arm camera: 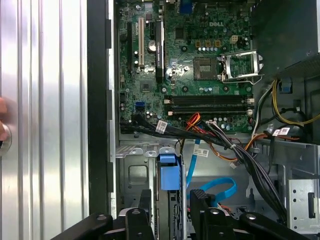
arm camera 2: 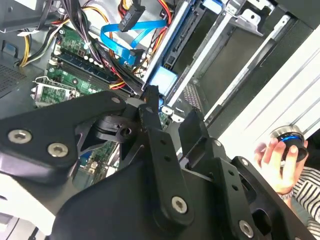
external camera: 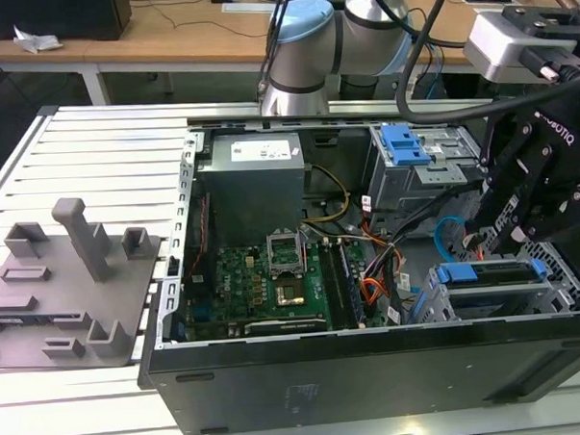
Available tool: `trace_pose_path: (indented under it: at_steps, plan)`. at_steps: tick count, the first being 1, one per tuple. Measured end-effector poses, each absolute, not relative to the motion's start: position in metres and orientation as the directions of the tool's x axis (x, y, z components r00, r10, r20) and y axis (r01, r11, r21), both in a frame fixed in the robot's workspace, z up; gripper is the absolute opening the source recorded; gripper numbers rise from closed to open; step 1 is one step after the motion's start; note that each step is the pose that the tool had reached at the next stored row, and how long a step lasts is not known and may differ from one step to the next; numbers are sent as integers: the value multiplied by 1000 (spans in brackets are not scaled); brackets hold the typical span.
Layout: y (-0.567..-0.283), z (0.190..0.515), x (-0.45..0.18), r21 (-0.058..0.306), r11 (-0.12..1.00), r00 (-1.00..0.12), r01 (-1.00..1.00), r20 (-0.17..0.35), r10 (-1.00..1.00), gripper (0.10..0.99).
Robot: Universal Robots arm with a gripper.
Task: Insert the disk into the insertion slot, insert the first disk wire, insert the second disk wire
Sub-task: 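Insert the disk into the insertion slot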
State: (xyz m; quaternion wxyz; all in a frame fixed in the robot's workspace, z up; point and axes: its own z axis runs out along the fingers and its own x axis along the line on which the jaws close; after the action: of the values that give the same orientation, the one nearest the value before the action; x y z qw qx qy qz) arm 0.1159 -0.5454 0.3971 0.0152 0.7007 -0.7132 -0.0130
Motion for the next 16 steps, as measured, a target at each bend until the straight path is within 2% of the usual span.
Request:
trace_pose_path:
  at_steps: [1,3,4,7,16]
  plan:
    - [-545,397,116,40,18,-18,-999,3,-1000,439]
    - [-545,397,116,40,18,-18,-999,3,-1000,294]
    - [-545,397,116,40,18,-18,-999,3,-1000,294]
    - [-545,397,116,40,18,-18,-999,3,-1000,114]
    - [-545,397,116,40,18,-18,-999,3,-1000,106]
